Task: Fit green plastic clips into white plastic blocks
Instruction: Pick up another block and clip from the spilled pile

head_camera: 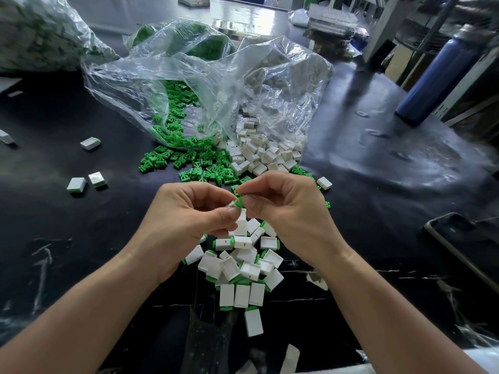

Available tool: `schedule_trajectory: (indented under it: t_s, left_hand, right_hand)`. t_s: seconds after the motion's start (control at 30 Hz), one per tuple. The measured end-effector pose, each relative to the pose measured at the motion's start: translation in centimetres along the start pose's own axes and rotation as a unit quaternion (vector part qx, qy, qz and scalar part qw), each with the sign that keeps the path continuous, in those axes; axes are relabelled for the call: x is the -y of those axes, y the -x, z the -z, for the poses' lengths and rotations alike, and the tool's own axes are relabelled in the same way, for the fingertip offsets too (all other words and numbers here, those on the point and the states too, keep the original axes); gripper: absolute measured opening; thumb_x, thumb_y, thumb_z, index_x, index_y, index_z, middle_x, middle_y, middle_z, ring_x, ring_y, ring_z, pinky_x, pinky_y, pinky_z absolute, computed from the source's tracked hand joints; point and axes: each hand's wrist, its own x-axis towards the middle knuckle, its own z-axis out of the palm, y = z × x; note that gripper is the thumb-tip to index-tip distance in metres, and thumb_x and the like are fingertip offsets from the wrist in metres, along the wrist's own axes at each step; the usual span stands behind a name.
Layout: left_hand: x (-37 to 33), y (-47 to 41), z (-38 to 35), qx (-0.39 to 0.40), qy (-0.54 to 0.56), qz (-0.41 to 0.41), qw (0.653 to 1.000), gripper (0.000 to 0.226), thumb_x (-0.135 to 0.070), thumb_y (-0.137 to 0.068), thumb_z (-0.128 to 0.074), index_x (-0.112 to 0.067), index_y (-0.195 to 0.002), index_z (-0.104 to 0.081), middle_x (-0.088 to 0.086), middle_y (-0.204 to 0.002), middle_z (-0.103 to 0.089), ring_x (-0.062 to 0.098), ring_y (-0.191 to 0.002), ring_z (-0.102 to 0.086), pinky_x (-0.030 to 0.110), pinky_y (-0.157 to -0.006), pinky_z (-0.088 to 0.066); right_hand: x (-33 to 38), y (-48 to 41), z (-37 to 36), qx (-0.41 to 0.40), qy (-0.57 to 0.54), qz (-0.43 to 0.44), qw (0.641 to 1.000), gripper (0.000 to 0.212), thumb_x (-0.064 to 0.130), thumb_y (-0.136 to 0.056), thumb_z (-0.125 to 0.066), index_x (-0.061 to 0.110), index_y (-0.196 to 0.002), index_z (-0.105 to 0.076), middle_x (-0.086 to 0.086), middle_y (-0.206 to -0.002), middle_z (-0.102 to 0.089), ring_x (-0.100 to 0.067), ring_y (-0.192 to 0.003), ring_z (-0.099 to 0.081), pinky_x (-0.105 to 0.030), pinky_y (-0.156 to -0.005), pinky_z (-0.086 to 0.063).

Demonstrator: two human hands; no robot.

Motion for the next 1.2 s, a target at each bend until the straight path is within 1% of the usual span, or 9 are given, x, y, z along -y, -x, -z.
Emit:
schedule_trajectory:
  t_s: [0.13, 0.3, 0.4, 0.5, 0.6, 0.73, 0.93, 1.03, 1.2]
  left_hand:
    - [0.1, 0.0, -0.1, 0.007, 0.008, -0.003, 1.000, 0.023, -0.015, -0.055, -0.070, -0.003, -0.074, -0.069, 0.012, -0.060, -0.068, 0.016, -0.052, -0.065, 0.021, -0.051, -0.054]
    - [0.0, 0.0, 0.0, 0.005, 0.010, -0.023, 1.000, 0.018, -0.011, -0.056, -0.068, -0.007, -0.074, -0.070, 0.012, -0.062, -0.068, 0.018, -0.054, -0.066, 0.025, -0.053, -0.056]
    - [-0.1, 0.1, 0.1, 0.001, 0.009, -0.038, 0.999, 0.015, -0.014, -0.055, -0.069, -0.012, -0.070, -0.073, 0.016, -0.066, -0.069, 0.019, -0.056, -0.066, 0.024, -0.054, -0.055]
    - [-0.1, 0.2, 0.0, -0.012, 0.013, -0.067, 0.998, 0.017, -0.019, -0.052, -0.070, -0.014, -0.068, -0.074, 0.007, -0.062, -0.069, 0.016, -0.058, -0.064, 0.023, -0.057, -0.054]
    - [-0.1, 0.3, 0.0, -0.006, 0.004, -0.108, 0.994, 0.023, -0.023, -0.052, -0.071, -0.014, -0.073, -0.073, 0.003, -0.068, -0.069, 0.016, -0.066, -0.062, 0.025, -0.066, -0.054]
    - [0.1, 0.1, 0.3, 0.009, -0.032, -0.149, 0.988, 0.021, -0.020, -0.057, -0.081, -0.019, -0.076, -0.074, -0.005, -0.073, -0.065, 0.010, -0.068, -0.059, 0.023, -0.065, -0.051]
    - [0.4, 0.1, 0.2, 0.019, -0.048, -0.166, 0.985, 0.021, -0.021, -0.058, -0.073, -0.022, -0.079, -0.073, -0.002, -0.073, -0.062, 0.015, -0.066, -0.060, 0.030, -0.065, -0.055]
    - [0.5, 0.1, 0.1, 0.031, -0.054, -0.177, 0.982, 0.019, -0.017, -0.060, -0.080, -0.016, -0.078, -0.074, 0.010, -0.076, -0.063, 0.026, -0.068, -0.064, 0.035, -0.067, -0.057]
    - [0.3, 0.3, -0.1, 0.044, -0.018, -0.202, 0.978, 0.017, -0.008, -0.062, -0.067, -0.005, -0.078, -0.070, 0.022, -0.078, -0.060, 0.032, -0.059, -0.065, 0.030, -0.059, -0.056]
  right_hand:
    - [0.1, 0.0, 0.1, -0.002, 0.002, 0.006, 1.000, 0.025, -0.001, -0.079, -0.067, 0.024, -0.077, -0.068, 0.012, -0.067, -0.064, 0.000, -0.061, -0.061, -0.018, -0.064, -0.051]
    - [0.1, 0.1, 0.0, 0.015, -0.027, -0.013, 0.999, 0.019, 0.001, -0.079, -0.067, 0.020, -0.080, -0.071, 0.010, -0.072, -0.067, 0.000, -0.068, -0.063, -0.015, -0.066, -0.048]
    - [0.4, 0.0, 0.4, 0.043, -0.093, -0.060, 0.993, 0.008, 0.018, -0.079, -0.067, 0.016, -0.085, -0.071, 0.008, -0.071, -0.068, -0.002, -0.067, -0.061, -0.016, -0.064, -0.049]
    - [0.2, -0.2, 0.9, 0.048, -0.165, -0.145, 0.974, 0.040, 0.043, -0.068, -0.057, 0.012, -0.091, -0.069, 0.002, -0.077, -0.067, -0.010, -0.072, -0.060, -0.025, -0.069, -0.051]
    - [0.4, -0.2, 0.3, 0.116, -0.205, -0.198, 0.951, 0.051, 0.050, -0.069, -0.049, 0.007, -0.091, -0.065, -0.002, -0.078, -0.065, -0.013, -0.072, -0.061, -0.022, -0.067, -0.051]
    - [0.6, 0.0, -0.3, 0.178, -0.223, -0.222, 0.932, 0.052, 0.052, -0.072, -0.044, 0.005, -0.083, -0.063, -0.001, -0.071, -0.066, -0.011, -0.063, -0.060, -0.019, -0.060, -0.049]
    - [0.8, 0.4, -0.5, 0.177, -0.219, -0.222, 0.934, 0.052, 0.050, -0.073, -0.041, 0.002, -0.084, -0.058, 0.002, -0.061, -0.055, -0.009, -0.055, -0.047, -0.017, -0.052, -0.041]
    - [0.7, 0.4, -0.4, 0.164, -0.204, -0.215, 0.941, 0.046, 0.050, -0.074, -0.041, 0.006, -0.078, -0.055, 0.003, -0.060, -0.050, -0.009, -0.055, -0.041, -0.018, -0.052, -0.037]
    - [0.8, 0.6, -0.6, 0.161, -0.210, -0.199, 0.944, 0.040, 0.048, -0.074, -0.041, 0.010, -0.073, -0.053, 0.003, -0.061, -0.046, -0.008, -0.055, -0.038, -0.018, -0.053, -0.035]
